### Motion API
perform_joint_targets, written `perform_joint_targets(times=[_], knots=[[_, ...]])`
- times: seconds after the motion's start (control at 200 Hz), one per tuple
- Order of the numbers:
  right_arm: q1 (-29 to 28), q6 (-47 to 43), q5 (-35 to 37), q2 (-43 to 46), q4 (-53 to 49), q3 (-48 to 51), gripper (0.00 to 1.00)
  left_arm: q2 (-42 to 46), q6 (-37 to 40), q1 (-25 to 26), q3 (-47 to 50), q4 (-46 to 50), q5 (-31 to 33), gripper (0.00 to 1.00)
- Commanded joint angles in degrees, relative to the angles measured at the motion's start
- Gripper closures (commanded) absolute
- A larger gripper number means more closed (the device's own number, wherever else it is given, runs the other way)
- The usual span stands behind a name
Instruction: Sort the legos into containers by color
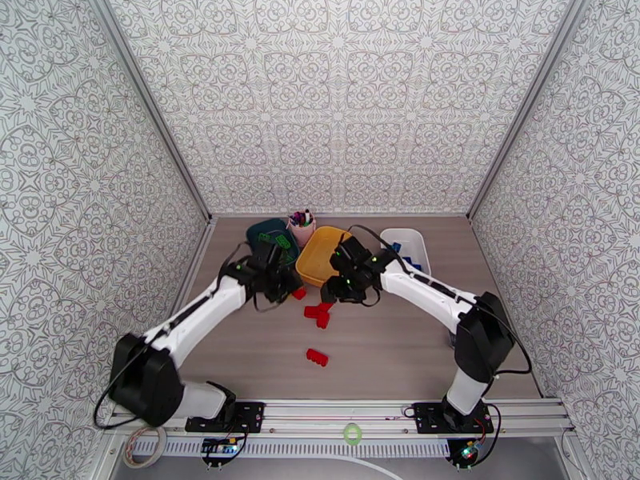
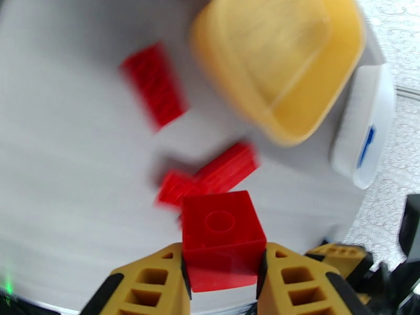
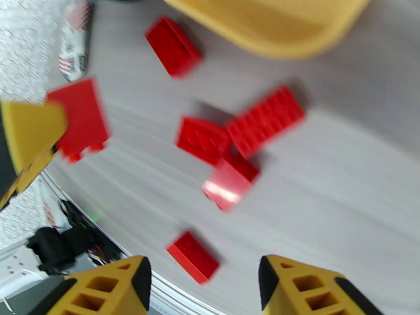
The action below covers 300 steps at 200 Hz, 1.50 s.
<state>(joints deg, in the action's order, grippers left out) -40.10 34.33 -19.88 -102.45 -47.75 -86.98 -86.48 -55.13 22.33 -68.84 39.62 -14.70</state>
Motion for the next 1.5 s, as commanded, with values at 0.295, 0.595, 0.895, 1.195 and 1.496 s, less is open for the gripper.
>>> perform_joint_targets(times=[0.295, 0.595, 0.895, 1.195, 1.496], knots=[[5.64, -3.23, 3.56, -2.11, -9.92, -9.86, 0.4, -25.36, 10.58, -2.27, -32.27, 1.65, -5.62, 0.26], [5.64, -3.48, 7.73, 4.24, -9.75, -0.35, 0.39, -23.32, 15.0, -1.27, -33.89, 4.61, -2.79, 0.15], [-0.18, -5.51, 12.18, 7.01, -11.58, 4.8, 0.4, -9.4, 12.65, 1.26, -15.95, 2.51, 4.72, 0.1], [-11.57, -7.1, 15.53, 5.29, -12.11, 7.79, 0.4, 9.69, 2.29, 2.02, 11.15, -1.78, 8.81, 0.01], [-19.61, -6.99, 18.51, 1.43, -10.88, 6.09, 0.38, 22.62, -1.36, -0.36, 23.09, 3.12, 8.56, 0.01]])
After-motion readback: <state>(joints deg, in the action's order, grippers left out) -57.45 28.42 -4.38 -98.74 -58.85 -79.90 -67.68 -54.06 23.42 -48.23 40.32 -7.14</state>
